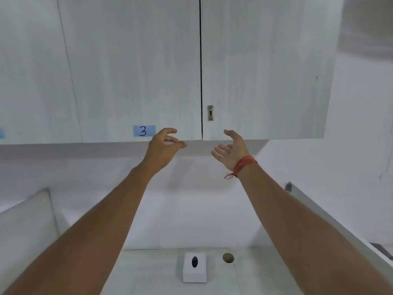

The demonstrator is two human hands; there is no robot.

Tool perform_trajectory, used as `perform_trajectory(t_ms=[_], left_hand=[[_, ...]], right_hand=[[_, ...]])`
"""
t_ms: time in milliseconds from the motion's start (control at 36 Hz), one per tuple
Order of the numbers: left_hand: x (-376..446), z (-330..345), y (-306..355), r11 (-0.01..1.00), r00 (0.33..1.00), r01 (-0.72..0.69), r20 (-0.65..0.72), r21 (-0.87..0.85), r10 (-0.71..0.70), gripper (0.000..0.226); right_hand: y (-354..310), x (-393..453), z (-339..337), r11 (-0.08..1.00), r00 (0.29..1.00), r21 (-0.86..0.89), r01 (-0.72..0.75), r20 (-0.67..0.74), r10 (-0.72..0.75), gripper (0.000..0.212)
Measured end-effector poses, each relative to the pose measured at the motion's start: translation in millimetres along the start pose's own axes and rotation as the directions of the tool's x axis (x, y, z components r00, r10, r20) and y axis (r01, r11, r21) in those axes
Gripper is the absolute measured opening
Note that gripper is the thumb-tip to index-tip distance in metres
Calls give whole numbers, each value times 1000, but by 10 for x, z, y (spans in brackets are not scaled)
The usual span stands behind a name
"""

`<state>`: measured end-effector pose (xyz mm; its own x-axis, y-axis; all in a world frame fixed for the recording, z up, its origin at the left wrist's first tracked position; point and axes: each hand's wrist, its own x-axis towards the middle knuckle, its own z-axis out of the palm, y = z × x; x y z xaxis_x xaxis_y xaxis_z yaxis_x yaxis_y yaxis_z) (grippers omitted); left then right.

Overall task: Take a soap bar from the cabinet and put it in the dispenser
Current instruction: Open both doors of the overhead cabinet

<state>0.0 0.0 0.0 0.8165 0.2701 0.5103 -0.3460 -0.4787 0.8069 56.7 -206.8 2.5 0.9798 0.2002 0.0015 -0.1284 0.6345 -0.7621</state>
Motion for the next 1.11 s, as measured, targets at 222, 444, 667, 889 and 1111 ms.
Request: perform_trajectory(t_ms=[222, 444, 667, 889, 1111], left_hand=[[179, 74, -122, 999, 1000, 8, 13, -33, -8, 52], [33, 276, 234, 997, 996, -36, 80, -64, 41, 70], [-1068, 958, 961, 931, 888, -212, 340, -296, 311, 47], [-1879, 1540, 1445, 828, 693, -381, 466, -411, 550, 98], [-2076, 2127, 1710, 665, 447, -656, 527, -356, 723, 105]], right_hand=[[46, 209, 159, 993, 1000, 120, 16, 23, -19, 49], [61, -192, 138, 998, 999, -61, 26, -40, -28, 61], [-305, -1376, -269, 926, 964, -377, 3, -244, -103, 65], [-970, -2552, -725, 25, 491, -964, 265, 112, -864, 69], [-1241, -2829, -1150, -372, 460, -927, -52, 309, -832, 93]])
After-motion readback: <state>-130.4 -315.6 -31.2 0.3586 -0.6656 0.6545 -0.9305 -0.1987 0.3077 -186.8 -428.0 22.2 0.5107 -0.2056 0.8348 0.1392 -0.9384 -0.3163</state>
